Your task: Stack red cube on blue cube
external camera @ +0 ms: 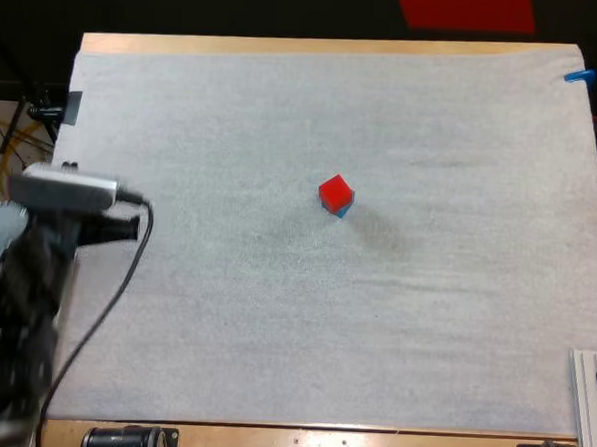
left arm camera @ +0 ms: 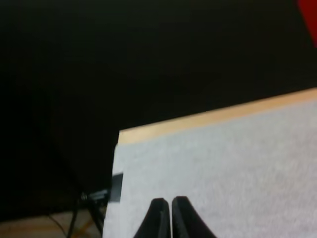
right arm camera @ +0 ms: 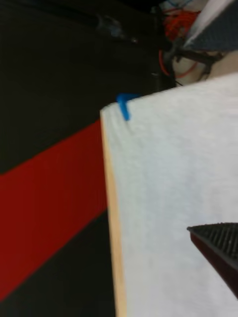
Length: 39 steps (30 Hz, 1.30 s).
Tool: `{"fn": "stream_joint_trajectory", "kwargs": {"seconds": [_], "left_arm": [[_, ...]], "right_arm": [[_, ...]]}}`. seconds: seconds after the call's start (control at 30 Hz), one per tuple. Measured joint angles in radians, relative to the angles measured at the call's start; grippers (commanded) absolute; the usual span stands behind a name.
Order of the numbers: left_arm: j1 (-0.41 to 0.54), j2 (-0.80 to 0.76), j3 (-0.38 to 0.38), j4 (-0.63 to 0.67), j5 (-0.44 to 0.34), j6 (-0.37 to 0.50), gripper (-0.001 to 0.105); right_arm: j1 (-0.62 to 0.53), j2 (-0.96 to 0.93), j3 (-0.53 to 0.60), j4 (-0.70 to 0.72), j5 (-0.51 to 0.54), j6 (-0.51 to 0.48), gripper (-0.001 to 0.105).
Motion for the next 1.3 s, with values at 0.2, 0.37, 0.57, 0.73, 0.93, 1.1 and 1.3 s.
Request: {"fn": "stream_joint_trajectory", "kwargs": {"seconds": [0.2, 0.37, 0.57, 0.73, 0.93, 1.1, 1.3], "left_arm": [[-0.080, -0.185, 0.052, 0.023, 0.002, -0.001, 0.000], [-0.085, -0.369, 0.116, 0.092, -0.002, -0.003, 0.000], [-0.085, -0.571, 0.169, 0.173, -0.011, -0.008, 0.000], [-0.085, -0.689, 0.199, 0.190, -0.011, -0.009, 0.000], [-0.085, -0.689, 0.224, 0.294, -0.012, -0.013, 0.000], [-0.081, -0.689, 0.226, 0.355, -0.019, -0.050, 0.000], [-0.081, -0.689, 0.293, 0.356, -0.019, -0.080, 0.000]], "right_arm": [[0.040, -0.218, 0.206, 0.007, 0.000, 0.000, 0.069], [0.058, -0.408, 0.330, 0.017, 0.000, 0.017, 0.069], [0.058, -0.639, 0.413, 0.077, 0.000, 0.022, 0.069], [0.058, -0.804, 0.471, 0.121, 0.000, 0.022, 0.069], [0.058, -0.909, 0.497, 0.167, 0.000, 0.022, 0.069], [0.058, -0.909, 0.493, 0.204, -0.013, -0.002, 0.069], [0.058, -0.909, 0.493, 0.249, -0.042, -0.002, 0.069]]}}
